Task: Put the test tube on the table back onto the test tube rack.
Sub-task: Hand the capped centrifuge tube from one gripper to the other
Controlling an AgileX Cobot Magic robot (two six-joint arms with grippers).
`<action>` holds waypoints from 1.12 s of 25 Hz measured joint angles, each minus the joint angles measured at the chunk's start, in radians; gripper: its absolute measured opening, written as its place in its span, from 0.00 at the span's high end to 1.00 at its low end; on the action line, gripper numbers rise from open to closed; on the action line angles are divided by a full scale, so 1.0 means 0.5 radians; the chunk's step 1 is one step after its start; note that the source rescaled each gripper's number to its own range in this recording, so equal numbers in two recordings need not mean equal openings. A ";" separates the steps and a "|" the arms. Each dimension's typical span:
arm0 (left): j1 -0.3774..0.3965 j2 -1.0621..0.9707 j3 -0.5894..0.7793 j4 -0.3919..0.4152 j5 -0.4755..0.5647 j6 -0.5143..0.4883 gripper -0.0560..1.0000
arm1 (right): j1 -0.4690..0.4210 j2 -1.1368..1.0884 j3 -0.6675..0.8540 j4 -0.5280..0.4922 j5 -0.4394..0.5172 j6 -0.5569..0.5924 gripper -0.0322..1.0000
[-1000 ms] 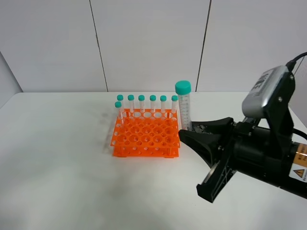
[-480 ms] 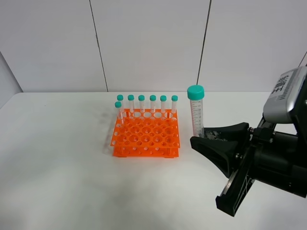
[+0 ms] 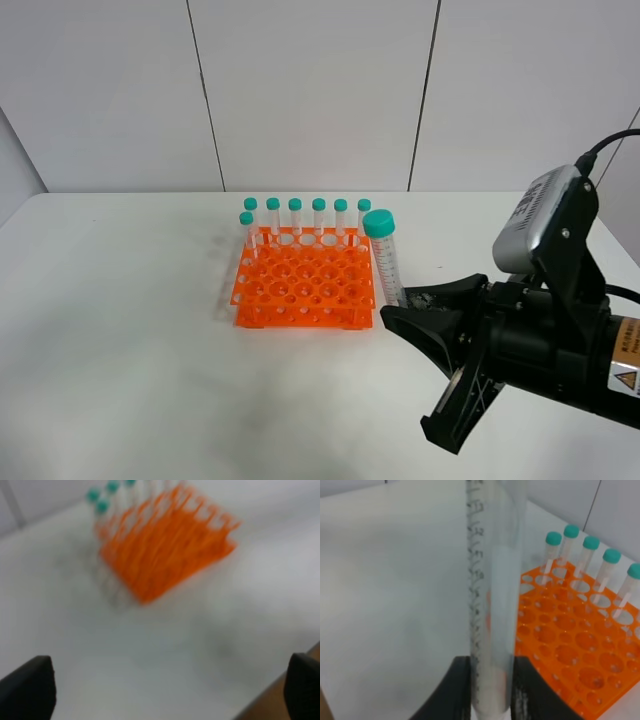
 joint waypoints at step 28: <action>-0.068 1.565 -0.215 -2.553 -0.997 2.312 0.00 | 0.000 0.024 0.000 -0.031 -0.216 0.023 0.97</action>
